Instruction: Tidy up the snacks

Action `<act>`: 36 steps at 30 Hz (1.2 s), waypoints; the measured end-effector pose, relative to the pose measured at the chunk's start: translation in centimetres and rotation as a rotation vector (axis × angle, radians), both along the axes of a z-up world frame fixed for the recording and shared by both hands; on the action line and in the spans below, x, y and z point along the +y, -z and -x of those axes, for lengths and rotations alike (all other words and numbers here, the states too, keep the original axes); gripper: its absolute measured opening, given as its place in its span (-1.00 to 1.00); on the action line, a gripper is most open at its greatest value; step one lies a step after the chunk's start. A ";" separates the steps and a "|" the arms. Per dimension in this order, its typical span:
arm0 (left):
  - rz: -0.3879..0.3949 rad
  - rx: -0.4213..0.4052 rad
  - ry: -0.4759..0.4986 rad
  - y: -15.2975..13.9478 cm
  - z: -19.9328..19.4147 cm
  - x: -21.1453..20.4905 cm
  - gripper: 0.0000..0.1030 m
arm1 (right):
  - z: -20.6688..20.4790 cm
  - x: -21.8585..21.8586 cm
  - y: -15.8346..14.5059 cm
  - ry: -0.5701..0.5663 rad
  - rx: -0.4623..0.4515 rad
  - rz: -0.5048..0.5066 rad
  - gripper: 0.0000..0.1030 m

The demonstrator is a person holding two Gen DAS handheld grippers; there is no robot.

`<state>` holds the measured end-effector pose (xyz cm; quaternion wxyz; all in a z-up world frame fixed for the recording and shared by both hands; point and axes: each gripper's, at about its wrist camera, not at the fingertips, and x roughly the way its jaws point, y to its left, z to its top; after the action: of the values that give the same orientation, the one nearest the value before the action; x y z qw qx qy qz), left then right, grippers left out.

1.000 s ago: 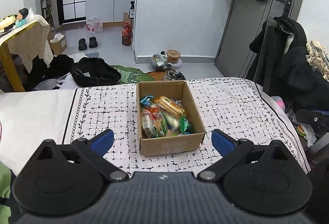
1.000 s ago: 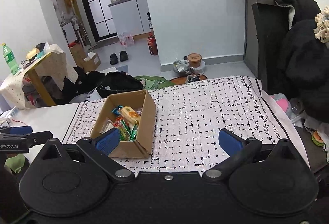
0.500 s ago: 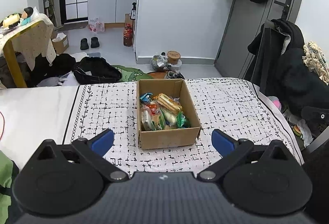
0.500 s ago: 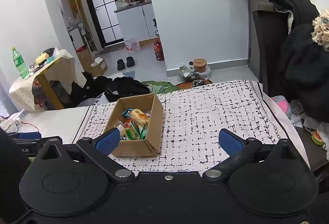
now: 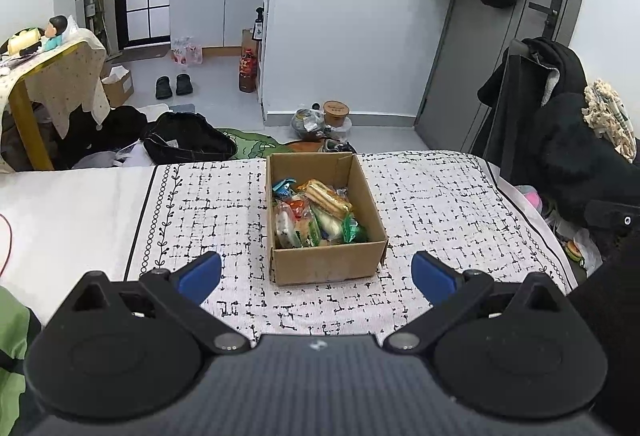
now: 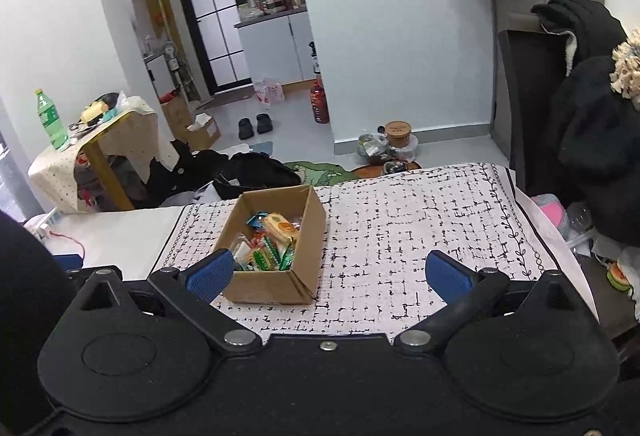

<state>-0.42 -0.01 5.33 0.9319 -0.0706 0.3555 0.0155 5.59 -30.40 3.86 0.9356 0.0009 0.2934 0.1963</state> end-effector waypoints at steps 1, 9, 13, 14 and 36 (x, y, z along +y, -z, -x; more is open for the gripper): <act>0.004 0.001 -0.001 0.0 0.0 0.0 0.96 | 0.0 0.0 0.0 -0.004 0.001 -0.001 1.00; 0.010 0.003 0.001 0.2 -0.1 0.1 0.96 | 0.0 0.1 -0.1 -0.020 -0.001 -0.005 1.00; 0.009 0.003 0.002 0.2 -0.1 0.1 0.96 | 0.1 0.0 0.0 -0.021 0.002 -0.010 1.00; 0.008 0.002 0.003 0.2 -0.1 0.1 0.96 | 0.1 0.0 0.0 -0.021 0.003 -0.012 1.00; 0.006 0.000 0.002 0.2 -0.3 0.0 0.96 | 0.1 0.0 0.0 -0.019 0.003 -0.015 1.00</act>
<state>-0.11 -0.04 5.13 0.9316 -0.0729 0.3558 0.0138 5.46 -30.35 3.89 0.9333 0.0055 0.2932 0.2073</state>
